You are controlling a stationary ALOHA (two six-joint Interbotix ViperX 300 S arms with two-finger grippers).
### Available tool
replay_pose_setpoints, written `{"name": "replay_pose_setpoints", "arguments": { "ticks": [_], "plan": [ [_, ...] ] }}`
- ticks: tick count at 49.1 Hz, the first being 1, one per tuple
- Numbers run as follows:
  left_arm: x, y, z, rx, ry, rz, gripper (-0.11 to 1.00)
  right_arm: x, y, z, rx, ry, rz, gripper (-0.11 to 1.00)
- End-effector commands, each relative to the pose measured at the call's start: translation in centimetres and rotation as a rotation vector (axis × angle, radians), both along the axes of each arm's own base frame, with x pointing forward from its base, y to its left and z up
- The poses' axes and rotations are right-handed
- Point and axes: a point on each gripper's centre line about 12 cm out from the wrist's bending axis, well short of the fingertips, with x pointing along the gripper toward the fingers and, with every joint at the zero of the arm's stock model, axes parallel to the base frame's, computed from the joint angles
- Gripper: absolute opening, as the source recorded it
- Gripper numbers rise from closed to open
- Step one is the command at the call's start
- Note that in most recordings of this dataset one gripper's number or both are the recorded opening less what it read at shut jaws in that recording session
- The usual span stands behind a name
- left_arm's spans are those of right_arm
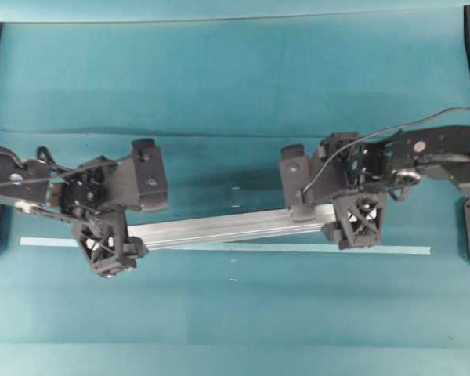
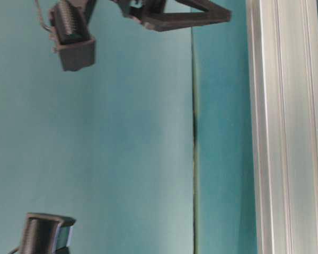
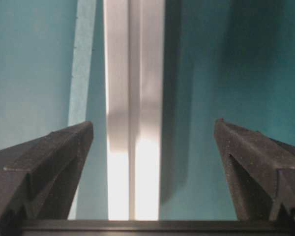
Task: Lift the metal rail with both hands.
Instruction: 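Move both grippers down over the rail's two ends, then close both grippers on the silver rail near each end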
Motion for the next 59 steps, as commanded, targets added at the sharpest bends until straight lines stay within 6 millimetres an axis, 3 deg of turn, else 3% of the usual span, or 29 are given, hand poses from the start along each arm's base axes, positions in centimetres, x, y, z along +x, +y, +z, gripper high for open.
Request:
{"name": "replay_pose_setpoints", "arguments": {
  "ticks": [1, 30, 51, 59],
  "plan": [
    [0.3, -0.1, -0.3, 0.004, -0.012, -0.009, 0.99, 0.3, 0.2, -0.4, 0.006, -0.005, -0.004, 0.99],
    [-0.1, 0.0, -5.0, 0.010, 0.021, -0.023, 0.99, -0.5, -0.1, -4.8, -0.005, 0.000, -0.021, 0.99],
    [-0.2, 0.0, -5.5, 0.009, 0.032, -0.020, 0.98, -0.4, -0.1, -5.2, -0.006, 0.003, -0.022, 0.99],
    [0.0, -0.1, -5.4, 0.008, 0.023, -0.022, 0.88, -0.6, 0.0, -5.2, -0.003, 0.020, -0.022, 0.95]
  ]
}}
